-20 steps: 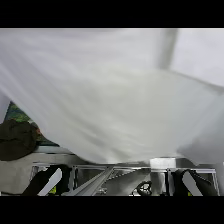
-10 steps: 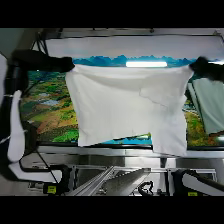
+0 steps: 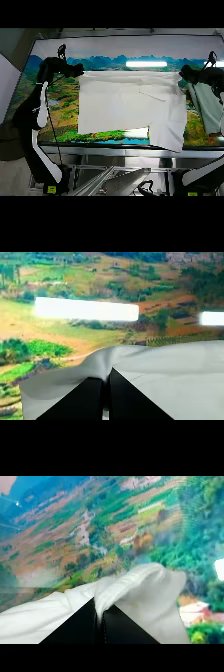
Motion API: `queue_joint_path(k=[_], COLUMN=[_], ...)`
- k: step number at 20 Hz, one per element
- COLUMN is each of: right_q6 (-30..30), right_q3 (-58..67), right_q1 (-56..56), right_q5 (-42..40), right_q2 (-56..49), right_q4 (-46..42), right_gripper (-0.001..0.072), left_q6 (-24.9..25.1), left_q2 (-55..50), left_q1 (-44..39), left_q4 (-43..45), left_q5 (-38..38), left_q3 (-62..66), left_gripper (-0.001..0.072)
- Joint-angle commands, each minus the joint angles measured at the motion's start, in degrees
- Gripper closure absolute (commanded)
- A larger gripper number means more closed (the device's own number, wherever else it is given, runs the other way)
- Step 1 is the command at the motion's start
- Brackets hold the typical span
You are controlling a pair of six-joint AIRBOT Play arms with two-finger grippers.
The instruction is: Fold the shirts.
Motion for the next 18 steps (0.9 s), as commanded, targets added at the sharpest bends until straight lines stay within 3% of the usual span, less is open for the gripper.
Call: queue_joint_path(k=[1,4,7,18], right_q6=[-0.33,-0.31,2.40,4.50], right_q3=[7.39,7.41,6.80,5.20], right_q1=[-0.37,-0.44,-0.33,0.50], right_q5=[-6.49,-14.82,-19.76,-19.54], right_q2=[-2.16,0.96,1.40,-1.57], right_q4=[-7.28,-19.21,-29.83,-31.41], right_gripper=[0.0690,0.0691,0.0690,0.0690], left_q6=[-1.60,-1.62,-4.04,-3.93], left_q2=[-1.01,3.04,4.55,4.35], left_q1=[0.00,0.26,-0.02,-2.71], left_q4=[0.70,1.99,9.27,18.12], left_q5=[7.13,10.78,13.66,12.50], left_q3=[5.46,0.90,-2.34,-11.37], left_gripper=[0.0691,0.0691,0.0690,0.0690])
